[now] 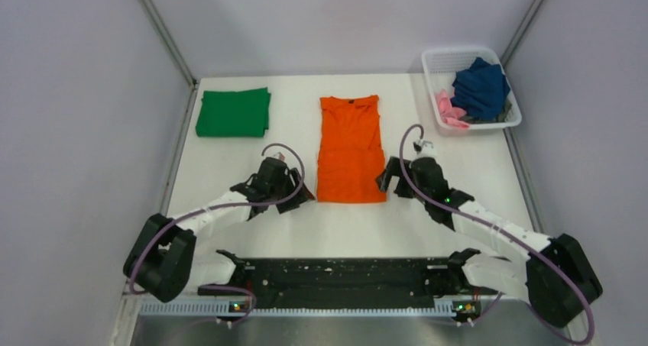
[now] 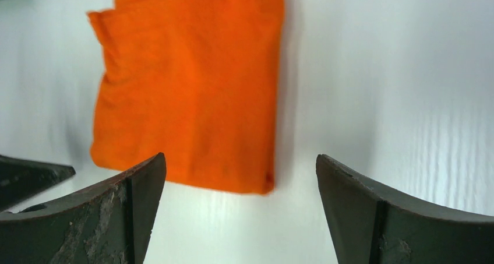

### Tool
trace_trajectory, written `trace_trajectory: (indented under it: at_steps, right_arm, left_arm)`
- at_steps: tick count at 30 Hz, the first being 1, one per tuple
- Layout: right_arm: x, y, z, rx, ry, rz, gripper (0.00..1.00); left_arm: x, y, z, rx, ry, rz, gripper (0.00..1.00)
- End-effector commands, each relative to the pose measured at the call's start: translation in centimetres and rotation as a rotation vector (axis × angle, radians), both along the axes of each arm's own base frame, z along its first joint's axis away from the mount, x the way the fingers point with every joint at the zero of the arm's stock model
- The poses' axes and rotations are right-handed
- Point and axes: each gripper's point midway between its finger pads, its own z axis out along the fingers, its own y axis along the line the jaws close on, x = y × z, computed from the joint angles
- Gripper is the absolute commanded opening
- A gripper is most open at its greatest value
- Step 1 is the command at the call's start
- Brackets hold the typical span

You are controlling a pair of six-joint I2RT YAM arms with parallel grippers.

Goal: Fold and stack the t-shirts
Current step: Grab one side of the 2/3 rectangular tshirt with both arms

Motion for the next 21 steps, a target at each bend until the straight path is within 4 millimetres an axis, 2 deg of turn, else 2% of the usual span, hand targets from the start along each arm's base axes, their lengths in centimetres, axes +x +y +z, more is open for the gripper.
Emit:
trace_trajectory:
  at_steps: [1,4,12,17,21]
  right_arm:
    - [-2.3,-2.2,-1.6,0.098,0.018,-0.106,0.99]
    - [-2.8,-3.2,-1.9,0.106,0.019,-0.144,0.97]
    - [-3.1,-2.7,-3.9,0.108,0.085,-0.14,0.92]
    - [-3.3,-1.2,-5.4,0.129,0.146,-0.085,0.83]
    - [-3.2,-0.1,-6.2,0.145,0.172,-0.039,0.67]
  left_arm:
    - [2.9,-4.0,1.8,-0.13,-0.054,-0.07,0.62]
    - [3.3,-5.2,1.1,-0.163,-0.037,-0.103,0.57]
    - [3.9,-6.4,-1.5,-0.156,0.044,-0.124,0.38]
    - [3.5,-7.0,-3.2,-0.162,0.106,-0.147,0.0]
    - [3.3,-6.8,-4.0,-0.152,0.125,-0.142,0.0]
